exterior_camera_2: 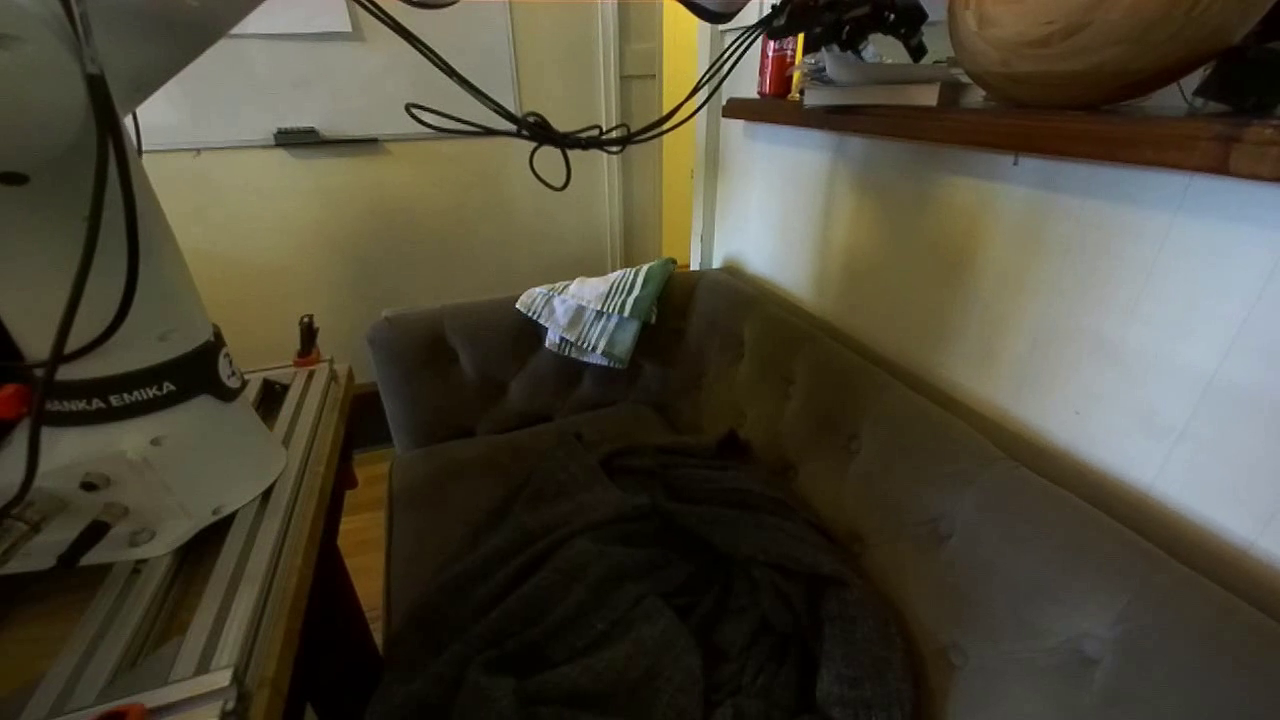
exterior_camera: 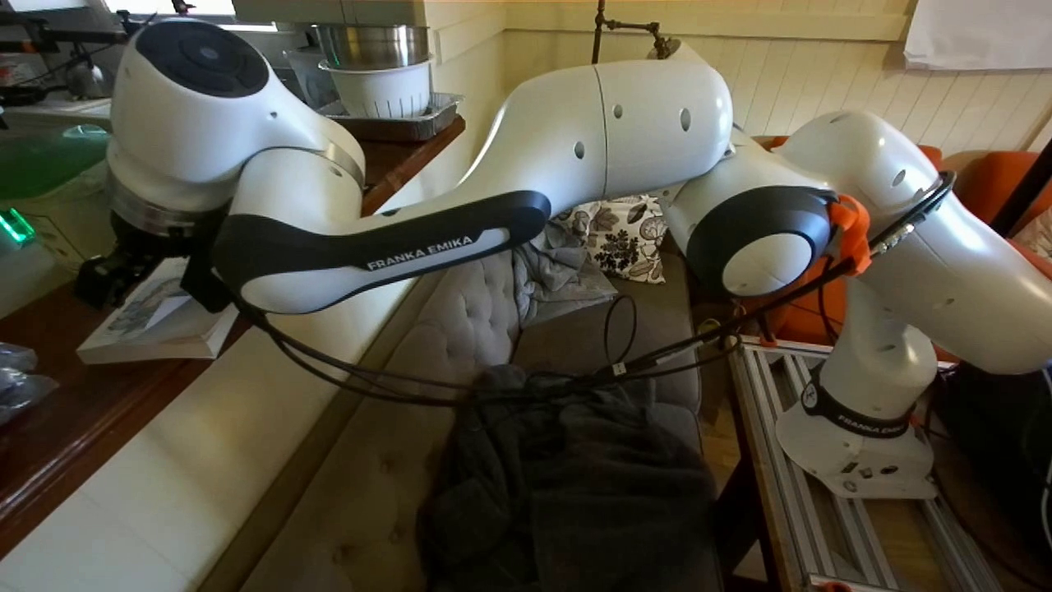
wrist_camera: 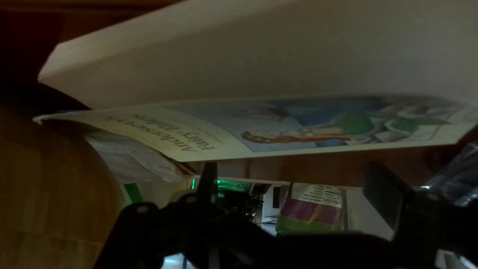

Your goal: Place the book on the arm rest

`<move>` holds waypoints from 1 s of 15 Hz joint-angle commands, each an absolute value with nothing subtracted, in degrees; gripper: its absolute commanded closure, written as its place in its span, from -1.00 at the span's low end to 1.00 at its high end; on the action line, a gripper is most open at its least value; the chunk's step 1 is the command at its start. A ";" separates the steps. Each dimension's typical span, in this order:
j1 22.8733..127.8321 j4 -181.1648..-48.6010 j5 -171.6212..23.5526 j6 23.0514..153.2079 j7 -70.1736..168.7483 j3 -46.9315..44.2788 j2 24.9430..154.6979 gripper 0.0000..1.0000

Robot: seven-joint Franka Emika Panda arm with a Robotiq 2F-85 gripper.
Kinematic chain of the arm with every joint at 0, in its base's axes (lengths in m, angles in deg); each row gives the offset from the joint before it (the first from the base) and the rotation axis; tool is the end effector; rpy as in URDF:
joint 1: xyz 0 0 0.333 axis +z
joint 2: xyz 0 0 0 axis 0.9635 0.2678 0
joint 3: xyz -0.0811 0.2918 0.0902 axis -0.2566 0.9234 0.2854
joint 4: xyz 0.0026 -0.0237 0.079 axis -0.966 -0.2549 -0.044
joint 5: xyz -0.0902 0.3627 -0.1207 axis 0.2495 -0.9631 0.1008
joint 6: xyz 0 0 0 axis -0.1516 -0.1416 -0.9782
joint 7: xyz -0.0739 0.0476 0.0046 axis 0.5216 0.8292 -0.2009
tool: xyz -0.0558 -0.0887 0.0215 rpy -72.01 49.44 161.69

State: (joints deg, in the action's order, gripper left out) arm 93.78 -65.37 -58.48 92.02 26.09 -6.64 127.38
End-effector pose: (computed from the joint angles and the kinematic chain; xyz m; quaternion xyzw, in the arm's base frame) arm 0.8032 0.2147 0.4704 0.9155 -0.0143 0.3966 0.0657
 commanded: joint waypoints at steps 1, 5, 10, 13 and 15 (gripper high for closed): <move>93.92 -63.64 -58.18 84.56 27.31 -7.58 127.66 -1.00; 94.23 -63.20 -58.21 78.54 28.98 -7.58 127.29 -1.00; 94.54 -61.54 -58.40 75.09 29.85 -7.37 127.54 -1.00; 94.55 -60.74 -58.73 76.21 29.18 -7.13 128.13 -1.00; 94.18 -60.16 -60.09 78.52 29.41 -5.67 128.15 -1.00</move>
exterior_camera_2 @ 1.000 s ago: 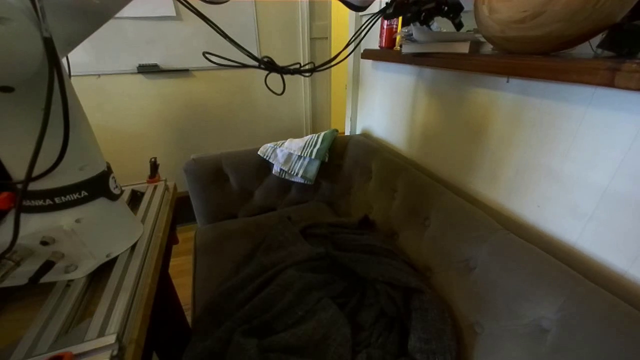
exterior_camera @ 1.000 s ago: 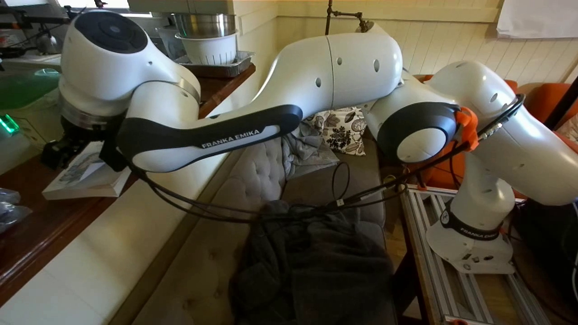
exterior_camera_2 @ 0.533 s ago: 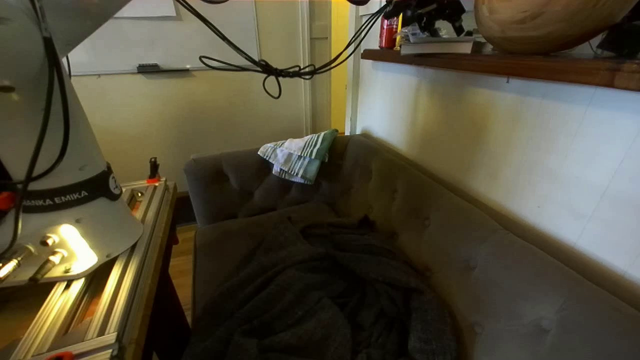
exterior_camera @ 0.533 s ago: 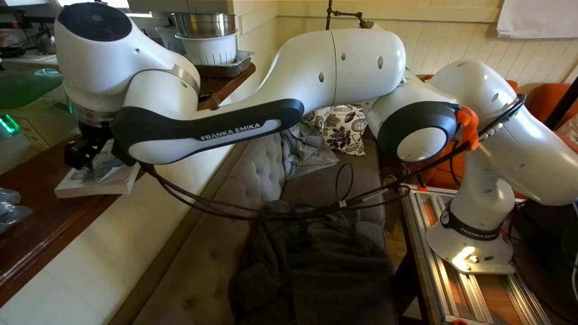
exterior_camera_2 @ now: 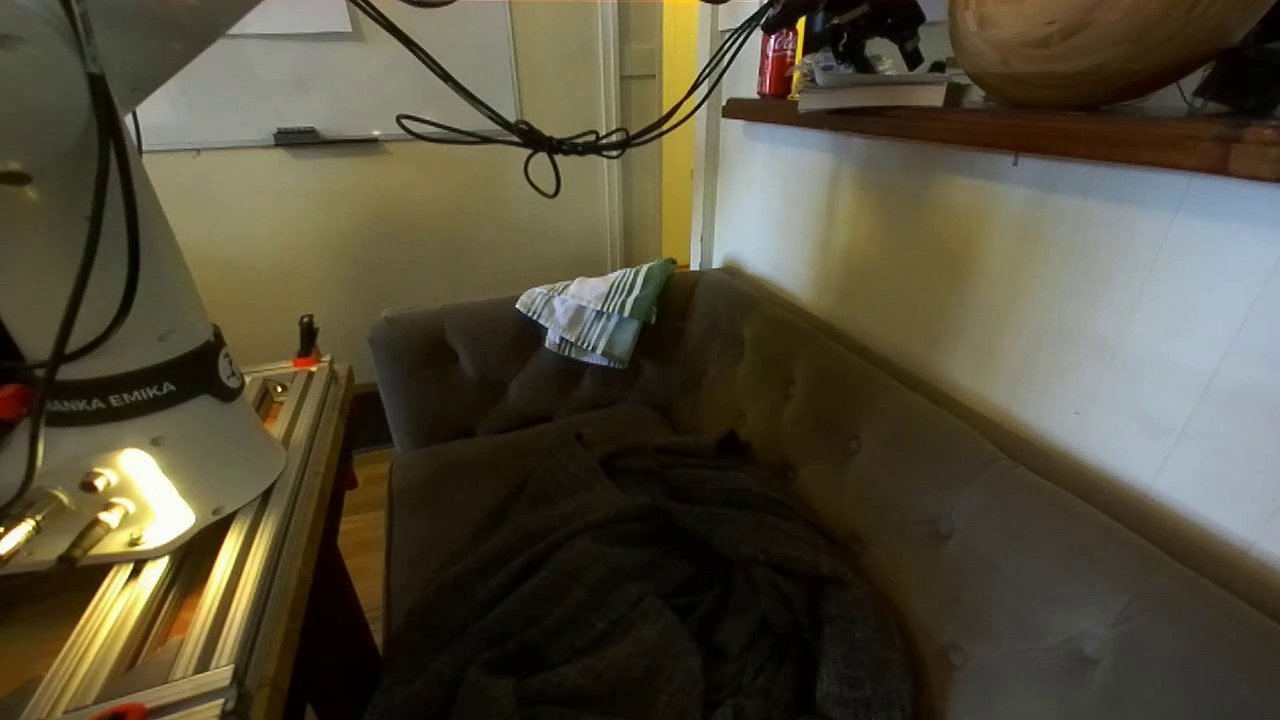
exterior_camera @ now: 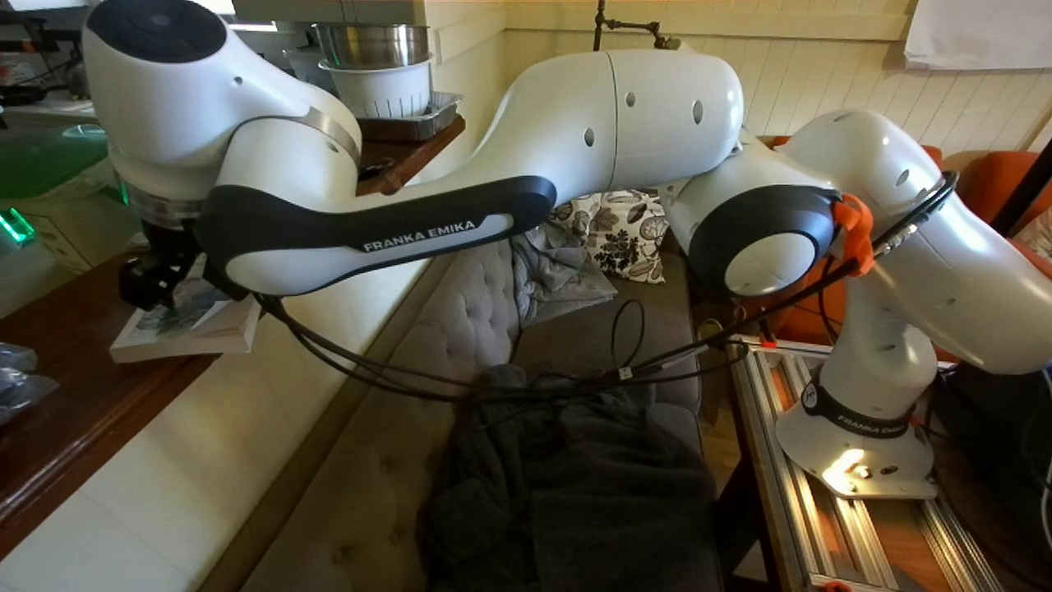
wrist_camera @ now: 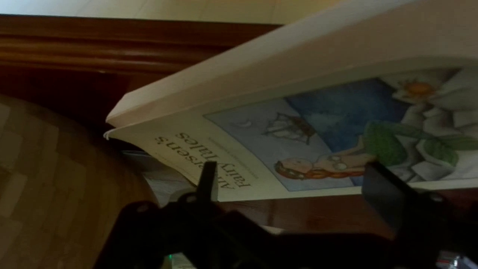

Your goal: Place the book on the arm rest

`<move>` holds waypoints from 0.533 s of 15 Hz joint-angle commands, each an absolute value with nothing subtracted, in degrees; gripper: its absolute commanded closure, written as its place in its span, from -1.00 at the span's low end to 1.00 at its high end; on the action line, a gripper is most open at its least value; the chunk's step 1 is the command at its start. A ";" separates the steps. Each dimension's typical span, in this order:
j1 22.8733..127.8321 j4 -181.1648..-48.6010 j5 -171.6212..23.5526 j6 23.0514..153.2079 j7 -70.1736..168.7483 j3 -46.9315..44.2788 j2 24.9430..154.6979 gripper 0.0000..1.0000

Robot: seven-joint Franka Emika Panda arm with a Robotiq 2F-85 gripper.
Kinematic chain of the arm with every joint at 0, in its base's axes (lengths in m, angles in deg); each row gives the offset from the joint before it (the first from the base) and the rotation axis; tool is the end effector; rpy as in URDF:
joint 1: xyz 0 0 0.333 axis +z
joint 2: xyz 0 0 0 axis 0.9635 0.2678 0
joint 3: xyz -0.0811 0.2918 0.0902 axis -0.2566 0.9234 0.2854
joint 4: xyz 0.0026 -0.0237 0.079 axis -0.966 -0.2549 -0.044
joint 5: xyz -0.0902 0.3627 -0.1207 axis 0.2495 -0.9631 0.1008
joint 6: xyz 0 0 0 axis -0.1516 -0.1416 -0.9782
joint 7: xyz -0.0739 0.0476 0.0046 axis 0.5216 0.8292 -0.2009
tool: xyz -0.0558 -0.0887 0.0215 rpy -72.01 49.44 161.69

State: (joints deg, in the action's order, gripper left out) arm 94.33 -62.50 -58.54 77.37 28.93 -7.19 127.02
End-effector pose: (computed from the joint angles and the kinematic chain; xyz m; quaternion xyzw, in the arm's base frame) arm 0.7949 0.2049 0.4714 0.9418 -0.0212 0.3135 0.1192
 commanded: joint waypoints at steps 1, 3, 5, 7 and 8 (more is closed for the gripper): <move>93.96 -59.91 -61.31 79.93 30.16 -4.14 127.77 -1.00; 94.18 -60.04 -62.16 80.84 31.47 -1.89 126.65 -1.00; 93.88 -60.48 -62.67 82.04 34.16 0.89 124.65 -1.00; 93.12 -61.75 -62.74 82.08 38.96 3.56 121.76 -1.00; 92.50 -63.11 -62.82 81.12 43.45 5.18 119.58 -1.00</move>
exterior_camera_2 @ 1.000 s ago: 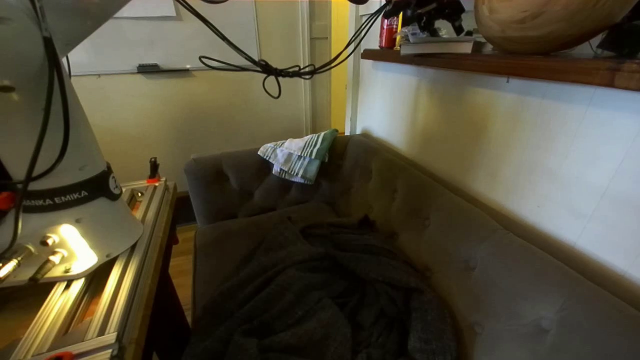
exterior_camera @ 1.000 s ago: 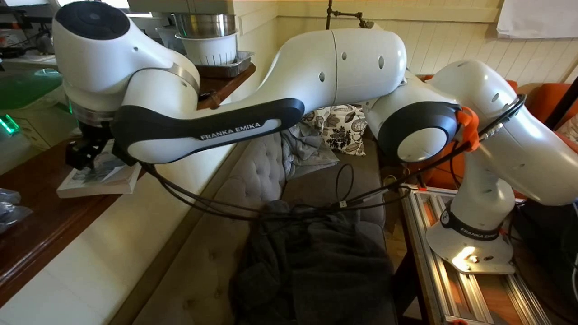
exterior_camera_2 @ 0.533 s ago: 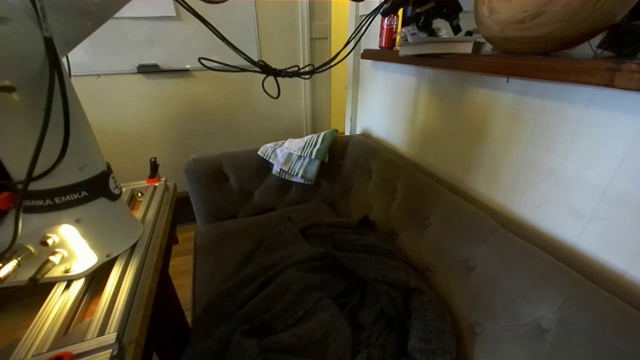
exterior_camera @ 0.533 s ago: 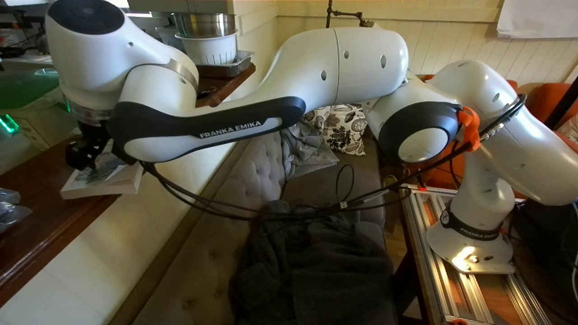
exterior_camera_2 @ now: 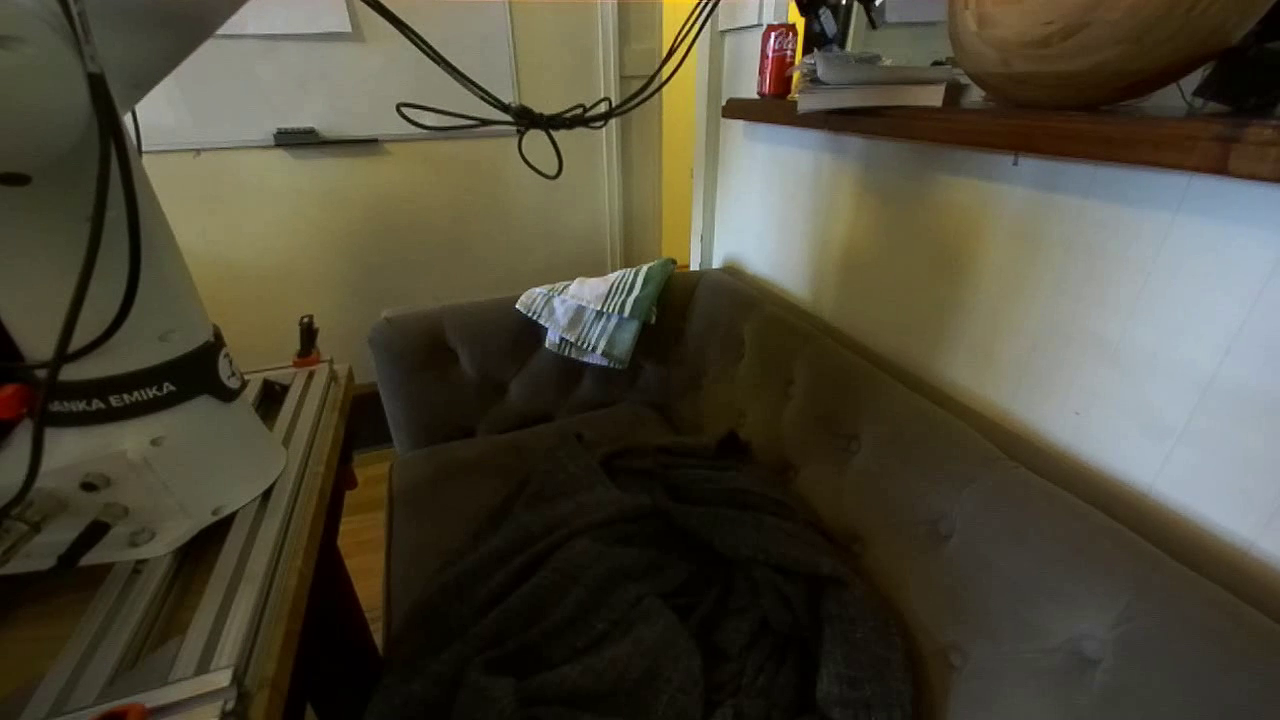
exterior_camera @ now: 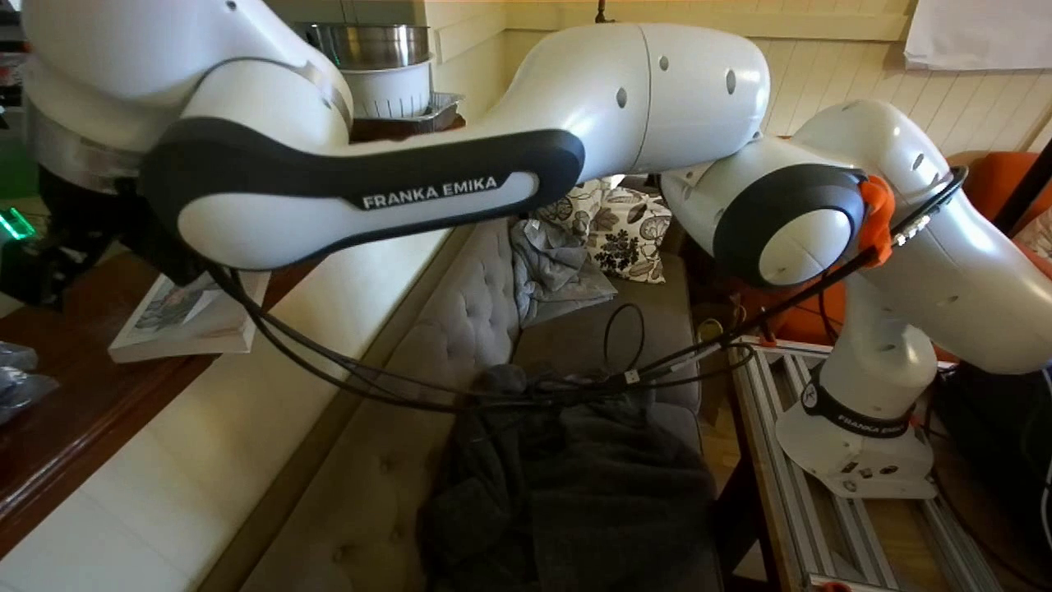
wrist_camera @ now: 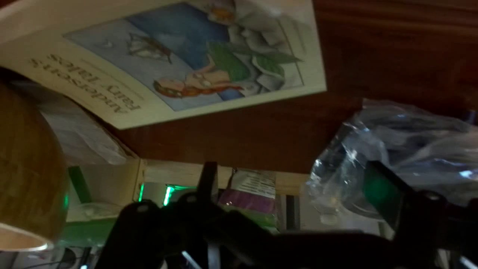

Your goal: Place the book on the arm rest

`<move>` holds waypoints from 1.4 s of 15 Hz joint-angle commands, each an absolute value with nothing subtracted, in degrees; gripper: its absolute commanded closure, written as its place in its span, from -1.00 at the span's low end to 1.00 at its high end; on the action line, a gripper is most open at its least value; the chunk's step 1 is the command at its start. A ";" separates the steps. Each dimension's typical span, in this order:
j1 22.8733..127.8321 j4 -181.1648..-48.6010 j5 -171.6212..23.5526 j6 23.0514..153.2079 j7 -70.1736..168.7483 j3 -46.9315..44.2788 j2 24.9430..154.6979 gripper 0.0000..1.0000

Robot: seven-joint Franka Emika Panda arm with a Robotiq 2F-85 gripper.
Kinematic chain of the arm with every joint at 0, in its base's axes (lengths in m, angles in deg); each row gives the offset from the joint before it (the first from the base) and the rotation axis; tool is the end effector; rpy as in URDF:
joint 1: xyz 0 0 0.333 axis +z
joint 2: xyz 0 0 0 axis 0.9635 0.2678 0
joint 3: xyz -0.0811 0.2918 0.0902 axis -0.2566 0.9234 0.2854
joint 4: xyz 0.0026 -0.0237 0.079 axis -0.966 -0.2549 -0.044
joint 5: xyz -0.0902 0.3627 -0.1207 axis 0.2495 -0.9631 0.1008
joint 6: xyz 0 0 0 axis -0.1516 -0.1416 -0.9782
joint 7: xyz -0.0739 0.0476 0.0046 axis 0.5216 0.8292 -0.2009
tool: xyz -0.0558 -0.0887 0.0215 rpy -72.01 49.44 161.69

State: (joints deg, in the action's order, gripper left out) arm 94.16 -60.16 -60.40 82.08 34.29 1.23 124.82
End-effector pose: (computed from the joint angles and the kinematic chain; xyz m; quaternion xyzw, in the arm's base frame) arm 0.7748 0.2593 0.5282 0.9307 0.0434 0.3622 0.0276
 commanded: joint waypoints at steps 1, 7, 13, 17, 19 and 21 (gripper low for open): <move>91.83 -64.70 -62.47 80.37 47.94 6.31 117.28 -1.00; 87.09 -76.66 -62.25 80.57 68.63 12.12 104.77 -1.00; 83.32 -90.37 -64.34 84.48 71.20 16.67 95.12 -1.00; 81.65 -100.14 -64.89 85.57 65.32 15.90 89.47 -1.00; 80.88 -105.31 -64.81 86.61 62.68 15.78 86.62 -1.00; 80.27 -110.56 -64.56 89.07 59.63 15.69 83.92 -1.00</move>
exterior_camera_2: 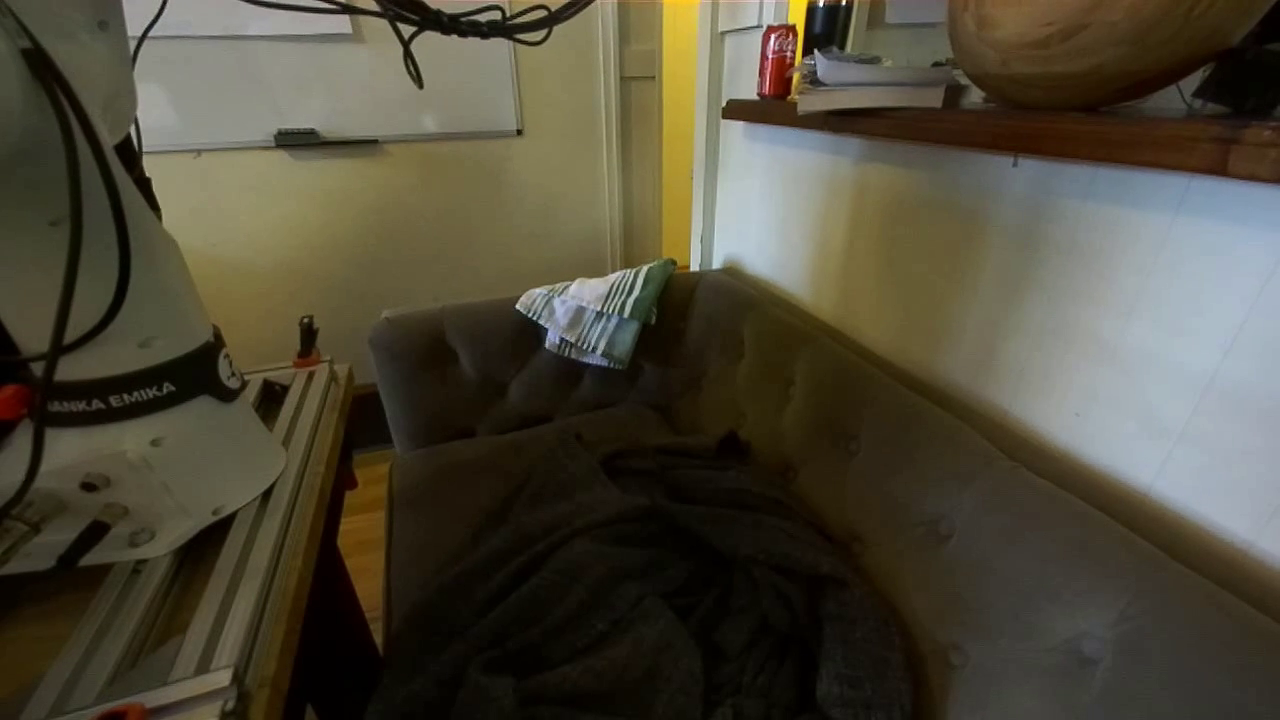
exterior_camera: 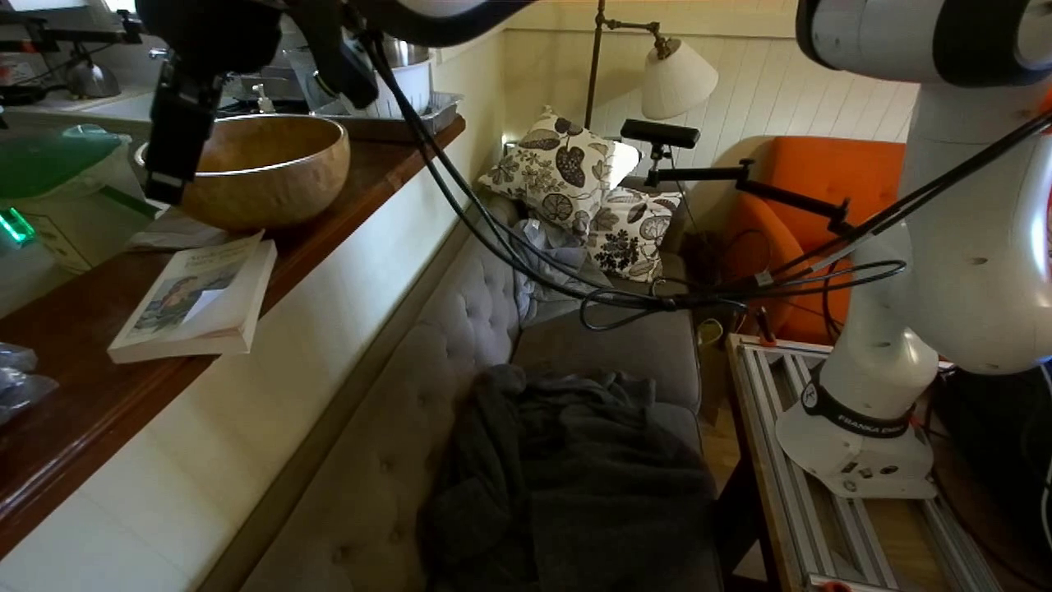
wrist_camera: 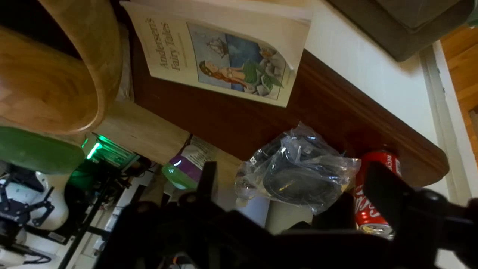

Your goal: Place the book on the arm rest

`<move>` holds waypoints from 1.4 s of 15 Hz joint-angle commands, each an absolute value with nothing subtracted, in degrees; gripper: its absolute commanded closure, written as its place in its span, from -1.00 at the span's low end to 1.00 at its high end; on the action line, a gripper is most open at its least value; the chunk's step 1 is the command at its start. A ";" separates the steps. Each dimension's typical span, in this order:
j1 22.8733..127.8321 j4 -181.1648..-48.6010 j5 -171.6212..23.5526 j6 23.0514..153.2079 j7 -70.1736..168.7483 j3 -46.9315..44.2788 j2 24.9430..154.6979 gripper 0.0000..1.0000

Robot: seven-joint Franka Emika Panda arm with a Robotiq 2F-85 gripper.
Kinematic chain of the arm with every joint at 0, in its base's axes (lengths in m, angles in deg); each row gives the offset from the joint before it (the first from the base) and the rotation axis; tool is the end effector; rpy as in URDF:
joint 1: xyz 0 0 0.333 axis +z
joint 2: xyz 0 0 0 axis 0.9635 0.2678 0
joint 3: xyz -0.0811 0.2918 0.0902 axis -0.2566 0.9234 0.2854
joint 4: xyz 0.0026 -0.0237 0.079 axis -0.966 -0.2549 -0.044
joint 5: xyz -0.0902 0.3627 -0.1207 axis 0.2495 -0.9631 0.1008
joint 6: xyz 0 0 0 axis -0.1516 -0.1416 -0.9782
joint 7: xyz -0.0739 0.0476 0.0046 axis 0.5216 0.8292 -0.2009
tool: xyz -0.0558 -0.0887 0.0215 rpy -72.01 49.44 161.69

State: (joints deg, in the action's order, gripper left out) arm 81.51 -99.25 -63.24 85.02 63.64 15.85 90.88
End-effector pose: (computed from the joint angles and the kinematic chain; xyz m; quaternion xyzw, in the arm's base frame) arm 0.6634 0.2096 0.6357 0.9032 0.2735 0.3269 0.0498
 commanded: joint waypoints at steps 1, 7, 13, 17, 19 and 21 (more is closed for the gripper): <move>80.07 -113.26 -64.51 90.62 58.49 15.80 82.52 -1.00; 82.89 -113.92 -63.59 91.00 56.38 13.04 83.17 -1.00; 83.04 -113.41 -63.60 90.99 56.41 12.86 83.67 -1.00; 84.43 -117.30 -56.63 97.89 52.31 11.31 81.62 -1.00; 85.14 -123.45 -52.19 105.27 49.57 10.26 78.58 -1.00; 85.40 -129.34 -48.70 109.82 48.56 9.71 75.58 -1.00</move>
